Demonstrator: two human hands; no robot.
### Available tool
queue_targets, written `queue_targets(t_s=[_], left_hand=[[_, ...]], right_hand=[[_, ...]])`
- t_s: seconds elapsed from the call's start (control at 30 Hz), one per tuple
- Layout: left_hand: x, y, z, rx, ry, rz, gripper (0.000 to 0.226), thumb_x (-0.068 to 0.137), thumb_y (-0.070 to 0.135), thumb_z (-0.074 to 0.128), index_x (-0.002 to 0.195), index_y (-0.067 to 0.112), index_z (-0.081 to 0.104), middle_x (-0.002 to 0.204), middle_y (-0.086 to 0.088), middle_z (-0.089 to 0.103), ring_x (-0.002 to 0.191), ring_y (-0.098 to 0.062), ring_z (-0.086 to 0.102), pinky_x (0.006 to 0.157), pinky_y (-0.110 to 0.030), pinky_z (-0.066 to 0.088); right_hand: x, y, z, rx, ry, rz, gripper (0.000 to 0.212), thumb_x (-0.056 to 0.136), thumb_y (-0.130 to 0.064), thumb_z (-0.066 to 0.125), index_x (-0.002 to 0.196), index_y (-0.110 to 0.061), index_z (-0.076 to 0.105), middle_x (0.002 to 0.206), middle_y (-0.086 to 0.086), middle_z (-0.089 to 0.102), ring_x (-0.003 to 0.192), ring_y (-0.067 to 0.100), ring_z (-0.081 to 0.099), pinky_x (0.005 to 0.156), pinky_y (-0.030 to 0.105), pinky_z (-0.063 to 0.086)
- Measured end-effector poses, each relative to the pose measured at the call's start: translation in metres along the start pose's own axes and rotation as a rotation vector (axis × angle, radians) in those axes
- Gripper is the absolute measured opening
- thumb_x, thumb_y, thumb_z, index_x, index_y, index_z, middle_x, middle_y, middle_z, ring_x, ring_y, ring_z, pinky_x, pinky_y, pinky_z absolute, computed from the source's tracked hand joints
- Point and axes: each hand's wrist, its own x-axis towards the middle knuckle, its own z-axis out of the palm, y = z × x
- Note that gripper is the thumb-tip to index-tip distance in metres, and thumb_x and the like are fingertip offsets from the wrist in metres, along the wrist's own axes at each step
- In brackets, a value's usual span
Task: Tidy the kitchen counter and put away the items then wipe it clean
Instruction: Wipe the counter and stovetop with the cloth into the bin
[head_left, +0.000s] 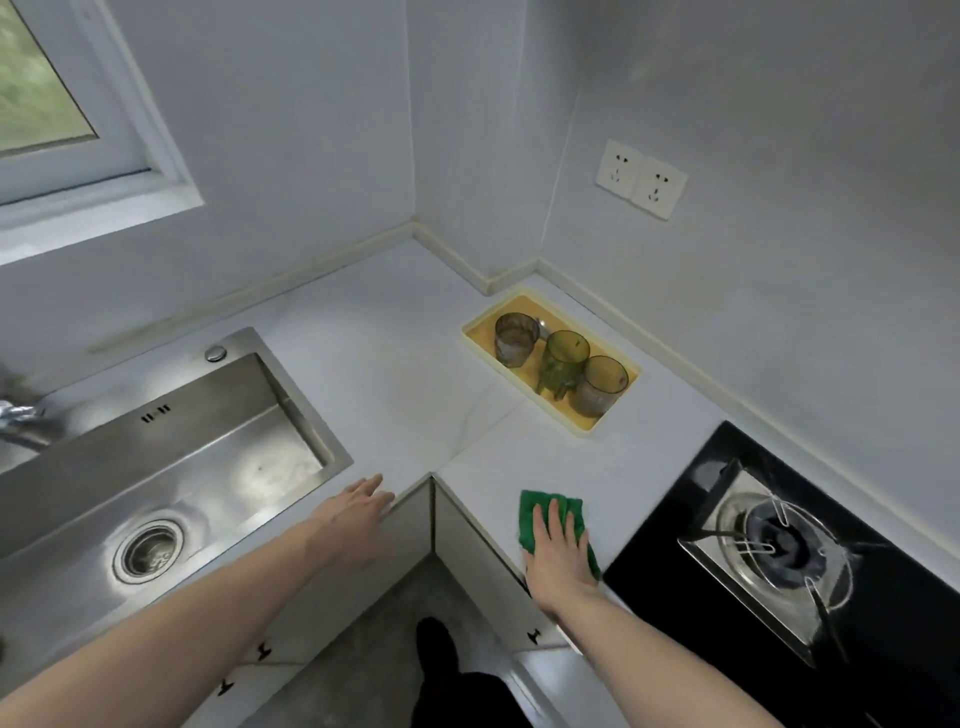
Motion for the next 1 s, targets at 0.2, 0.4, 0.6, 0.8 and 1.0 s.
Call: queue_targets(t_s=[0.2,0.4,0.6,0.8,1.0], left_hand=[[0.021,-0.031,-0.023,-0.104,0.03,-0.109,0.076,0.092,0.029,0.054,0.16,0.019,0.022,0.171,-0.003,0.003,0.156,-0.02,0.014,0.121,-0.032,0.028],[0.021,-0.051,-0.006,-0.215,0.055,-0.223,0.077,0.091,0.03,0.053,0.161,0.02,0.022,0.171,0.0,0.001,0.156,-0.018,0.014,0.118,-0.032,0.03],[0.0,-0.076,0.026,-0.381,0.07,-0.383,0.081,0.09,0.033,0.057,0.161,0.019,0.021,0.171,-0.003,0.0,0.156,-0.017,0.013,0.122,-0.028,0.024],[-0.028,-0.102,0.056,-0.477,0.011,-0.537,0.085,0.088,0.041,0.062,0.16,0.015,0.023,0.171,-0.008,0.0,0.155,-0.024,0.018,0.122,-0.032,0.026],[-0.042,-0.123,0.063,-0.508,-0.058,-0.613,0.077,0.086,0.038,0.06,0.154,0.013,0.032,0.166,-0.008,0.013,0.149,-0.026,0.032,0.117,-0.033,0.033]], right_hand=[[0.046,-0.033,-0.02,-0.111,-0.014,-0.225,0.071,0.107,-0.034,0.031,0.162,-0.015,-0.009,0.168,0.012,-0.017,0.155,0.035,-0.011,0.122,0.052,-0.009],[0.119,-0.076,-0.057,-0.139,-0.089,-0.319,0.069,0.108,-0.037,0.03,0.162,-0.019,-0.008,0.168,0.005,-0.019,0.155,0.031,-0.013,0.125,0.052,-0.002],[0.174,-0.156,-0.075,-0.077,-0.162,-0.25,0.068,0.108,-0.035,0.03,0.162,-0.021,-0.01,0.168,0.007,-0.02,0.155,0.035,-0.011,0.123,0.058,0.005],[0.127,-0.25,-0.045,-0.206,-0.264,-0.621,0.071,0.106,-0.031,0.036,0.162,-0.02,-0.005,0.169,0.008,-0.015,0.155,0.037,-0.01,0.123,0.057,0.001],[0.133,-0.227,-0.048,-0.243,-0.186,-0.77,0.071,0.106,-0.03,0.038,0.163,-0.022,-0.003,0.169,0.005,-0.014,0.156,0.032,-0.007,0.126,0.05,0.006]])
